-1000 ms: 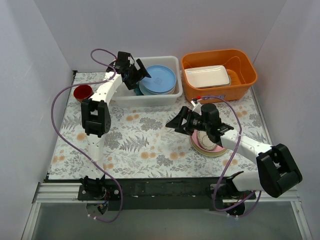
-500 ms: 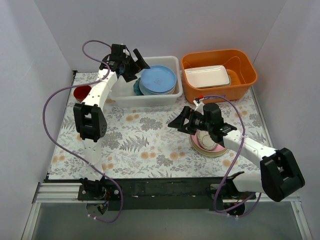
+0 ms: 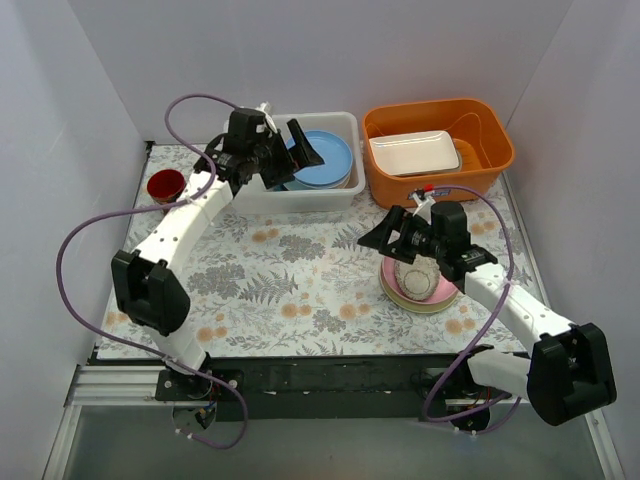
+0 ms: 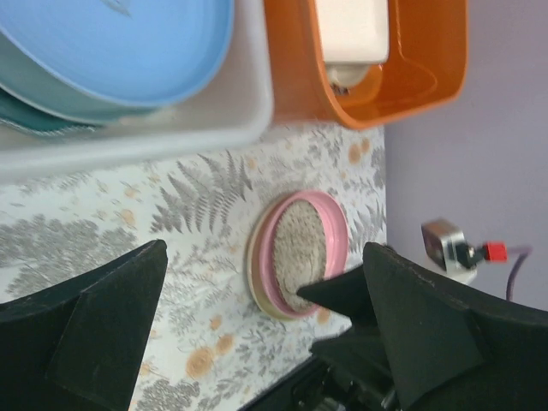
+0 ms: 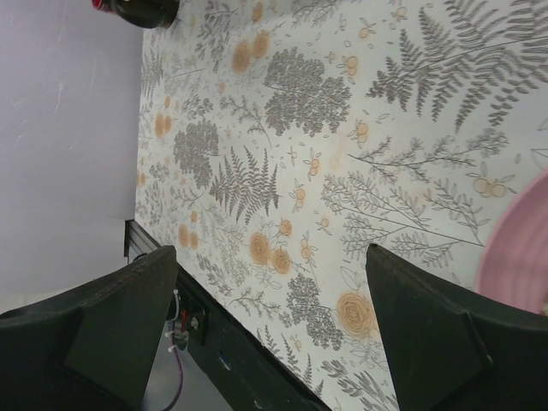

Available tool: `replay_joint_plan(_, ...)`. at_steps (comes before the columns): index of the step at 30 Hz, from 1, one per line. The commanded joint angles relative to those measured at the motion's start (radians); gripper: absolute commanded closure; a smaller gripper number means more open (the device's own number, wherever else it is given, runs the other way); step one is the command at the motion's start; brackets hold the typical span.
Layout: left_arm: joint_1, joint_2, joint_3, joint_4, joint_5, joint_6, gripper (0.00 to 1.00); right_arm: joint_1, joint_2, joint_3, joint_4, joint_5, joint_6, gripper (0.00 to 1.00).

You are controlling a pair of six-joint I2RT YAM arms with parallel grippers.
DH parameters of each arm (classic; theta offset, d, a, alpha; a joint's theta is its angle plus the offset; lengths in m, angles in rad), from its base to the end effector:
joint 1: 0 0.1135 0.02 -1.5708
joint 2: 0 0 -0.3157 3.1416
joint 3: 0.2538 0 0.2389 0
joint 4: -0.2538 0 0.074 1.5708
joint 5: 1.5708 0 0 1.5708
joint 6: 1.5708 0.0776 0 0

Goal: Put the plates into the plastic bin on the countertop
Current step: Place the plate in the plastic bin, then pick up the plate at the center of the board.

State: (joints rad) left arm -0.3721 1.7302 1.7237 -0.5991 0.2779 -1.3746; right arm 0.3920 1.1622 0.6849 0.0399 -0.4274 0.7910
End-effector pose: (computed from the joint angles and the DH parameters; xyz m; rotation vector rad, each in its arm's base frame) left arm 0.3872 -0.1740 0.3991 -1.0201 2.2355 -1.2043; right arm 0.2266 0.1285 0.2890 0.1351 2.1666 1.1504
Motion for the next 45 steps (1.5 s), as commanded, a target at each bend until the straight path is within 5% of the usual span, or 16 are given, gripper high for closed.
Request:
replay_joint_plan(1, -0.091, -0.162, -0.139, 0.048, -0.014, -0.038, 0.02, -0.08, -0.053, 0.044, -0.106, -0.004, -0.097, 0.02)
replay_joint_plan(12, -0.324, -0.36, -0.47, 0.183, -0.114, -0.194, 0.02, -0.367, -0.09, -0.005, -0.244, -0.138, -0.209, 0.02)
replay_joint_plan(23, -0.554, -0.27, -0.512, 0.265, -0.192, -0.29, 0.02, -0.573, -0.091, -0.038, -0.379, -0.131, -0.294, 0.04)
replay_joint_plan(45, -0.579, -0.259, -0.538, 0.257, -0.218, -0.305, 0.02, -0.624, -0.029, -0.128, -0.359, -0.042, -0.365, 0.12)
